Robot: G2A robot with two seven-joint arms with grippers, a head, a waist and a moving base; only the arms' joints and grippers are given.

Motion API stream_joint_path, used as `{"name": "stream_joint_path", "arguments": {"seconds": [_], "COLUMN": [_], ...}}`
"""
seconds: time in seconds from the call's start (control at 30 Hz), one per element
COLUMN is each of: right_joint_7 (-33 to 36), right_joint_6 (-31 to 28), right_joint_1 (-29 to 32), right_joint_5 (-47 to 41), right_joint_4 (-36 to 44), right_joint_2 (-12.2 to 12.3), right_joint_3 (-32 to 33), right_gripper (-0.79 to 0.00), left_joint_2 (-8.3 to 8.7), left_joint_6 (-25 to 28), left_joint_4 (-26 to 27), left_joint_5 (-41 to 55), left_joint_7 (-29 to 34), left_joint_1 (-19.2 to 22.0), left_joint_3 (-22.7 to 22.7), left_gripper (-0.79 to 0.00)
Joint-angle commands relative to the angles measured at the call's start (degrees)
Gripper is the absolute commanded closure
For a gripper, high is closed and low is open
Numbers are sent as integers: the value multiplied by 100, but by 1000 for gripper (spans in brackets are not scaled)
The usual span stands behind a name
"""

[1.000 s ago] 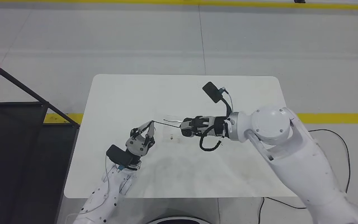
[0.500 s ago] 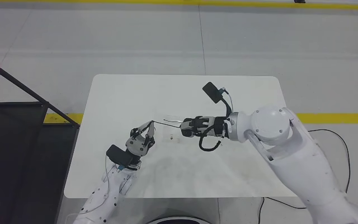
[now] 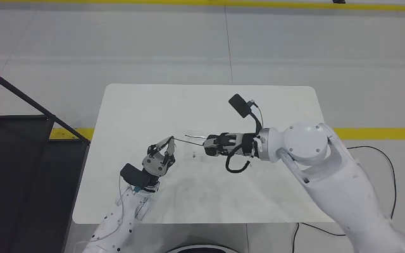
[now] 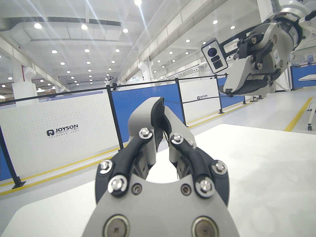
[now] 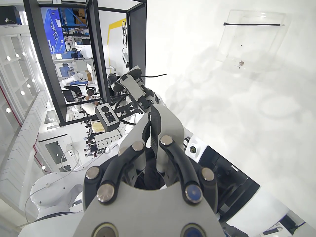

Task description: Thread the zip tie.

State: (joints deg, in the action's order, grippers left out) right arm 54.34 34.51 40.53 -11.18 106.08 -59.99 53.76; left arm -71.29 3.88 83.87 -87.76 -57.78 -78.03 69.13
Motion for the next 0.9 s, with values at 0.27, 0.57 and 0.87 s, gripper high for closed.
{"name": "stream_joint_path", "arguments": {"seconds": [0.27,0.57,0.87], "right_joint_7": [24,-2,-28], "right_joint_6": [-72,-46,10], "right_joint_1": [53,32,-38], "right_joint_5": [-13,-51,-94], "right_joint_4": [19,3,-61], "right_joint_2": [13,4,-20], "right_joint_3": [32,17,-43], "right_gripper": [0,0,0], "left_joint_2": [0,0,0], "left_joint_6": [0,0,0], "left_joint_4": [0,0,0], "left_joint_5": [0,0,0], "left_joint_7": [0,0,0], "left_joint_1": [0,0,0], "left_joint_3": [0,0,0], "left_gripper": [0,0,0]}}
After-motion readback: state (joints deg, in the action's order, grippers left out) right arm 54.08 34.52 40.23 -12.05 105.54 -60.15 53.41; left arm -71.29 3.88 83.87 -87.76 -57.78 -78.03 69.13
